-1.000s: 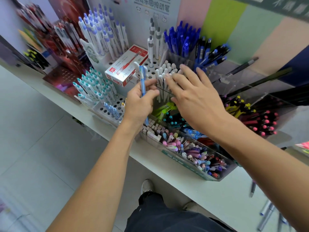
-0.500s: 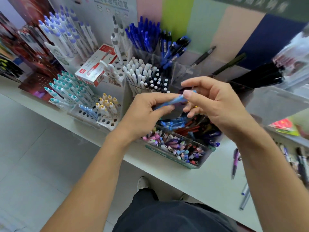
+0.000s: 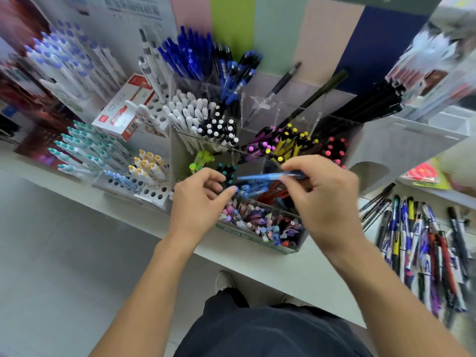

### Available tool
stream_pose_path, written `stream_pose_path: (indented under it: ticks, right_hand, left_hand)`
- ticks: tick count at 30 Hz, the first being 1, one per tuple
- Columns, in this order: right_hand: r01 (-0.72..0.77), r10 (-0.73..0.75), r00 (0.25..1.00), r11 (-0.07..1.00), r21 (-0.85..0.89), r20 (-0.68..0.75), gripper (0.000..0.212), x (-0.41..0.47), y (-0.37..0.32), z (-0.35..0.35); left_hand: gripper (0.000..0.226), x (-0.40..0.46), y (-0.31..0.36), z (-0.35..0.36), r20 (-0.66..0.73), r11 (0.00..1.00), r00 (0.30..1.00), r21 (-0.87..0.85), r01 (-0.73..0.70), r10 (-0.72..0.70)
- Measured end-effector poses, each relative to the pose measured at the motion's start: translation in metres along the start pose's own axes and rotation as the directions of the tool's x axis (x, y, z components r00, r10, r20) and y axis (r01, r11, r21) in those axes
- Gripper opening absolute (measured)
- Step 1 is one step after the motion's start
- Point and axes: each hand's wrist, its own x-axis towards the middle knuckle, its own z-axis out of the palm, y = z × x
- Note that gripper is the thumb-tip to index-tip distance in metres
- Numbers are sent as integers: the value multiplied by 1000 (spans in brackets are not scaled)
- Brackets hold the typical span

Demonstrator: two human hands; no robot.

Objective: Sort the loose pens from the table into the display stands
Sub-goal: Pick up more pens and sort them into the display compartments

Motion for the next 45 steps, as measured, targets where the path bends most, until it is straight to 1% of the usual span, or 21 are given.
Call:
stream_pose_path:
  ticks: [2,4,8,12,16,18,20,22,24,26,27,29,30,31,32,34,37,39,41,43,45]
  right_hand:
    - [49,-47,996,999,-23,79,20,-1,1,23]
    - [22,-23,994,1000,13,104,18,-3,3,42]
    - [18,-17,999,999,-32,44,3,-8,16,55]
    - [91,-48,980,971,-220,192,6,-11,17,67]
    - [35,32,953,976,-214,300,14,-10,16,54]
    - [-15,38,974,994,-104,225,13,-16,18,28]
    - [-79,81,991,997,-25,105,11,-27,25,-5]
    - [-184,184,983,983,5,-29,10,-42,42,-39]
    - [-393,389,911,920,2,-140,10,-61,76,-67]
    - [-673,663,738,736,-71,-125,9,-86,124,-89]
    - [-781,781,620,604,-159,-73,9,-101,149,-97]
    - [-871,924,381,368,-325,24,24,-130,189,-108]
    - [-885,953,297,297,-360,56,34,-142,202,-110]
    - [-892,967,244,254,-375,75,46,-151,212,-110]
    - [-895,974,212,226,-384,78,60,-159,220,-109]
    - [-897,984,164,178,-405,69,80,-171,234,-103]
    - [-871,988,131,153,-468,79,70,-185,248,-89]
    - [-863,984,153,177,-473,90,69,-188,251,-80]
    - [-880,978,191,208,-426,83,65,-186,253,-72]
    - [-903,973,211,230,-363,91,49,-182,255,-66]
    - [-919,971,211,237,-314,116,42,-179,257,-62]
  left_hand:
    - [15,-4,-1,2,62,999,997,-39,38,-36]
    - [16,-7,-3,4,92,996,995,-80,38,-30]
    - [22,-8,-9,9,92,992,996,-124,16,-5]
    - [27,-7,-11,15,130,990,991,-144,-6,25]
    - [31,-7,-6,19,178,992,982,-121,-45,66]
    - [26,-12,8,22,74,985,985,-90,-146,153]
    - [15,-23,32,30,-57,945,948,-81,-318,314]
    - [7,-36,58,50,-23,891,901,-142,-432,433]
    - [5,-49,79,83,146,872,871,-230,-432,470]
    - [6,-60,91,130,355,905,835,-229,-358,420]
    - [11,-64,93,157,459,936,816,-175,-305,352]
    - [38,-70,92,213,630,980,765,32,-194,131]
    - [57,-70,88,239,684,972,729,168,-164,4]
    - [74,-70,83,261,707,944,700,289,-157,-100]
    - [86,-68,79,280,705,914,690,371,-163,-163]
    - [92,-59,73,309,661,886,736,420,-197,-150]
    - [84,-38,74,346,581,860,814,425,-283,-19]
    - [82,-25,81,370,580,835,815,456,-309,-15]
    - [81,-18,85,389,575,847,816,462,-263,-61]
    - [69,-17,83,403,549,857,834,455,-242,-56]
    - [54,-19,81,406,552,830,833,477,-289,-28]
